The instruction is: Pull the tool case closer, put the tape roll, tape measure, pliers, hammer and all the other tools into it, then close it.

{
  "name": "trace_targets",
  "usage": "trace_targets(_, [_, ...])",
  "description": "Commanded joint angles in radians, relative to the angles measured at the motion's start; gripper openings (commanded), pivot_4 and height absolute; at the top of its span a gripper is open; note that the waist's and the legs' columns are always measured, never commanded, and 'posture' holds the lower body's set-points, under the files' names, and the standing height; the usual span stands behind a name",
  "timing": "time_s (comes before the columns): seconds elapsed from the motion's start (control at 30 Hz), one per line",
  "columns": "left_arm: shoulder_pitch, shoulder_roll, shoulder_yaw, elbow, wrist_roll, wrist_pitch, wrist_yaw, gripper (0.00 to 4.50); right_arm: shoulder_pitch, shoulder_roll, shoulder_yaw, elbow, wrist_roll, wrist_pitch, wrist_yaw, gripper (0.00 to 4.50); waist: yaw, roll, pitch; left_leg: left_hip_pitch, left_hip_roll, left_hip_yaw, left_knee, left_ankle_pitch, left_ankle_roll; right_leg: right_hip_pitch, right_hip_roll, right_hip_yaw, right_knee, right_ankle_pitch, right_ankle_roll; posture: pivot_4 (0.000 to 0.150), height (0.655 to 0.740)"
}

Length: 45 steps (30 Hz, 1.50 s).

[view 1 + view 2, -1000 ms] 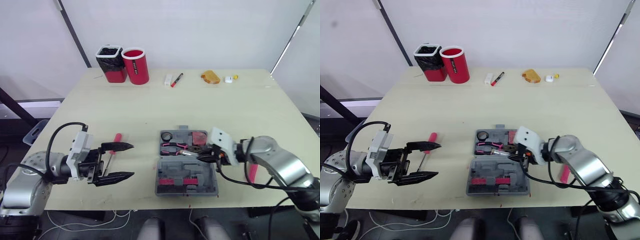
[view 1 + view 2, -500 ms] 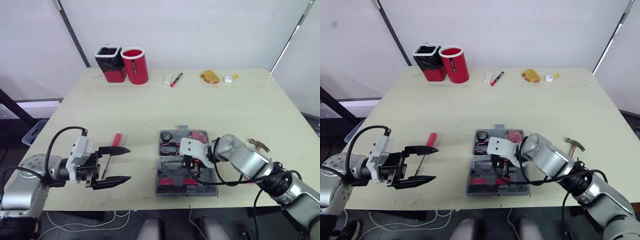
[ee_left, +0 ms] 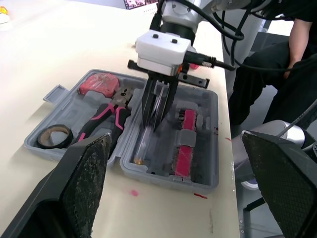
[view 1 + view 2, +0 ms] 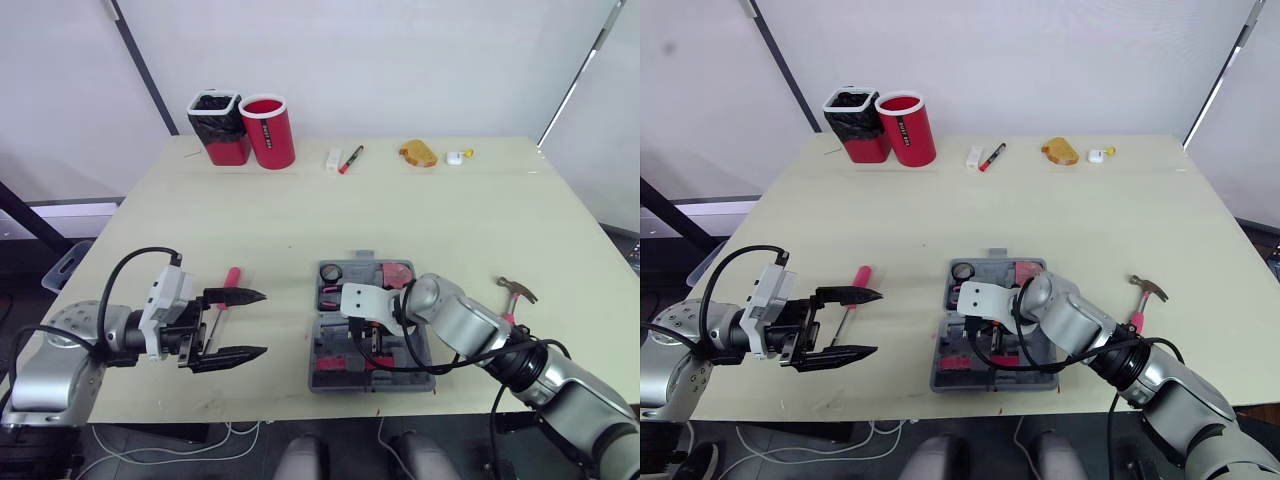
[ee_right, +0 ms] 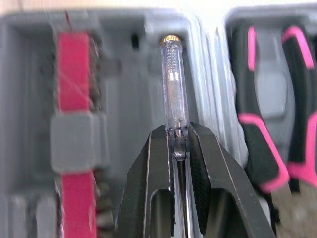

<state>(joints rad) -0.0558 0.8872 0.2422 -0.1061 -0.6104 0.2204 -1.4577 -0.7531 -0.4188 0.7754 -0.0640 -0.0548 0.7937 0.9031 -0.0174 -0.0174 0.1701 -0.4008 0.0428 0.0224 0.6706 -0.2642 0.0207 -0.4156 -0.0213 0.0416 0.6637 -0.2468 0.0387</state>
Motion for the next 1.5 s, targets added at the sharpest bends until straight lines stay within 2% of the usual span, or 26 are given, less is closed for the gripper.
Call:
trace_targets(0.03, [-0.006, 0.017, 0.016, -0.016, -0.006, -0.004, -0.007, 4.5, -0.012, 0.008, -0.026, -0.011, -0.014, -0.032, 0.005, 0.13, 0.0, 0.0, 0.0, 0.0, 0.0, 0.0, 0.0, 0.0, 0.0, 0.0, 0.0, 0.0, 0.0, 0.0, 0.0, 0.15, 0.74])
trace_targets(0.23, [-0.006, 0.017, 0.012, -0.01, -0.002, -0.006, -0.007, 4.5, 0.003, 0.022, -0.039, 0.003, -0.028, -0.052, -0.003, 0.13, -0.002, 0.0, 0.0, 0.0, 0.0, 0.0, 0.0, 0.0, 0.0, 0.0, 0.0, 0.0, 0.0, 0.0, 0.0, 0.15, 0.74])
trace_targets(0.27, [-0.006, 0.017, 0.012, -0.01, -0.002, -0.007, -0.008, 4.5, 0.005, 0.018, -0.039, -0.001, -0.028, -0.051, 0.003, 0.76, -0.003, 0.0, 0.0, 0.0, 0.0, 0.0, 0.0, 0.0, 0.0, 0.0, 0.0, 0.0, 0.0, 0.0, 0.0, 0.15, 0.74])
trace_targets(0.33, [-0.006, 0.015, 0.01, -0.012, -0.003, -0.005, -0.005, 4.5, 0.01, 0.009, -0.037, -0.011, -0.031, -0.059, 0.01, 1.33, -0.002, 0.0, 0.0, 0.0, 0.0, 0.0, 0.0, 0.0, 0.0, 0.0, 0.0, 0.0, 0.0, 0.0, 0.0, 0.15, 0.74])
trace_targets(0.37, [-0.006, 0.013, 0.009, -0.015, -0.006, -0.002, -0.003, 4.5, 0.013, 0.008, -0.039, -0.014, -0.033, -0.064, 0.009, 1.91, -0.002, 0.0, 0.0, 0.0, 0.0, 0.0, 0.0, 0.0, 0.0, 0.0, 0.0, 0.0, 0.0, 0.0, 0.0, 0.15, 0.74])
trace_targets(0.67, [0.0, 0.008, 0.004, -0.032, -0.006, 0.002, 0.006, 4.5, 0.027, -0.017, -0.07, -0.058, -0.048, -0.091, -0.006, 1.91, -0.001, 0.0, 0.0, 0.0, 0.0, 0.0, 0.0, 0.0, 0.0, 0.0, 0.0, 0.0, 0.0, 0.0, 0.0, 0.15, 0.74])
trace_targets(0.87, [0.004, 0.006, 0.011, -0.031, -0.013, 0.006, 0.01, 4.5, 0.09, -0.008, -0.181, -0.069, 0.02, -0.175, -0.004, 1.91, 0.0, 0.0, 0.0, 0.0, 0.0, 0.0, 0.0, 0.0, 0.0, 0.0, 0.0, 0.0, 0.0, 0.0, 0.0, 0.15, 0.74])
trace_targets(0.97, [0.002, 0.004, 0.011, -0.03, -0.014, 0.005, 0.011, 4.5, 0.138, 0.007, -0.231, -0.046, 0.055, -0.236, -0.004, 1.13, 0.0, 0.0, 0.0, 0.0, 0.0, 0.0, 0.0, 0.0, 0.0, 0.0, 0.0, 0.0, 0.0, 0.0, 0.0, 0.15, 0.74])
trace_targets(1.03, [-0.001, 0.002, 0.007, -0.03, -0.013, 0.004, 0.013, 4.5, 0.157, 0.006, -0.231, -0.025, 0.049, -0.29, 0.001, 0.32, 0.0, 0.0, 0.0, 0.0, 0.0, 0.0, 0.0, 0.0, 0.0, 0.0, 0.0, 0.0, 0.0, 0.0, 0.0, 0.15, 0.74])
trace_targets(1.07, [-0.004, 0.001, 0.004, -0.03, -0.012, 0.005, 0.015, 4.5, 0.166, 0.013, -0.237, -0.01, 0.053, -0.304, -0.001, 0.14, 0.0, 0.0, 0.0, 0.0, 0.0, 0.0, 0.0, 0.0, 0.0, 0.0, 0.0, 0.001, 0.0, 0.0, 0.0, 0.15, 0.74])
trace_targets(1.3, [-0.016, -0.007, 0.003, -0.027, -0.024, 0.01, 0.019, 4.5, 0.203, 0.036, -0.233, 0.096, 0.031, -0.385, -0.008, 0.14, 0.0, 0.0, 0.0, 0.0, 0.0, 0.001, 0.0, 0.0, 0.0, 0.0, 0.0, 0.001, 0.0, 0.0, 0.0, 0.15, 0.74])
trace_targets(1.5, [-0.001, 0.001, 0.009, -0.03, -0.013, 0.006, 0.016, 4.5, 0.217, 0.053, -0.21, 0.214, -0.017, -0.369, -0.025, 0.14, -0.003, -0.001, -0.001, 0.002, 0.001, 0.001, 0.0, 0.0, 0.0, 0.0, 0.001, 0.001, 0.001, 0.0, 0.0, 0.15, 0.74])
